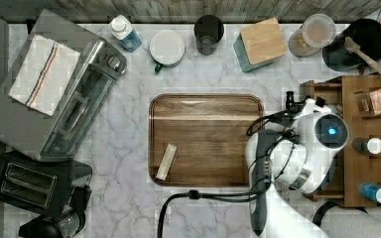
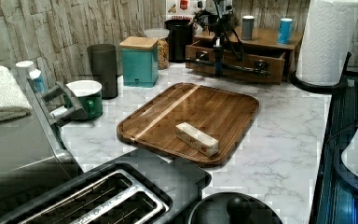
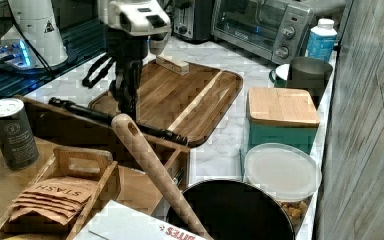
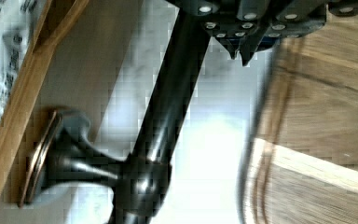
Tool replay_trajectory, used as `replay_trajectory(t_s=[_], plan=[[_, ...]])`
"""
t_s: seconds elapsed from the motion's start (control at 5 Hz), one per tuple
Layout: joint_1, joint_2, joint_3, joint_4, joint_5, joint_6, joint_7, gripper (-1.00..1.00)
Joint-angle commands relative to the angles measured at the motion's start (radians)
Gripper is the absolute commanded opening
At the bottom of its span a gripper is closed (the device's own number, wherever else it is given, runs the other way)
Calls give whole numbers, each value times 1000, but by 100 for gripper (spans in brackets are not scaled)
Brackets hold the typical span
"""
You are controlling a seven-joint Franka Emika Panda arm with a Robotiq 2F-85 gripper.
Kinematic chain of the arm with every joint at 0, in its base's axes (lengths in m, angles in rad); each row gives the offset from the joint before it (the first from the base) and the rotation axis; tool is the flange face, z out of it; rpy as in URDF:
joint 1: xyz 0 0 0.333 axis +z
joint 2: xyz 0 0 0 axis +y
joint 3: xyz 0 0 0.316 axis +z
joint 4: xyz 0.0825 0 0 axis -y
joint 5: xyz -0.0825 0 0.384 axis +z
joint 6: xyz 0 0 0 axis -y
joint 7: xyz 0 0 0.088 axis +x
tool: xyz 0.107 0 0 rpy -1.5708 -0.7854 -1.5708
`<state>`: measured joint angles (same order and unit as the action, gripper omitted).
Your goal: Close the drawer.
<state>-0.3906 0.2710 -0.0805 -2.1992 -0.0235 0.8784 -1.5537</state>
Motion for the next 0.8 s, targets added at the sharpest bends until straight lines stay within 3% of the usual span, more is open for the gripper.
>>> replay_trajectory(t_s=[0.2,0.4,0.6,0.8], plan=[[-205,128,-120,346,11,-4,-208,-100],[-210,119,-129,358,-7,-71,-149,-100],[-175,13,-134,199,7,-42,-15,-100],[-176,13,-133,199,7,-42,-15,-100]])
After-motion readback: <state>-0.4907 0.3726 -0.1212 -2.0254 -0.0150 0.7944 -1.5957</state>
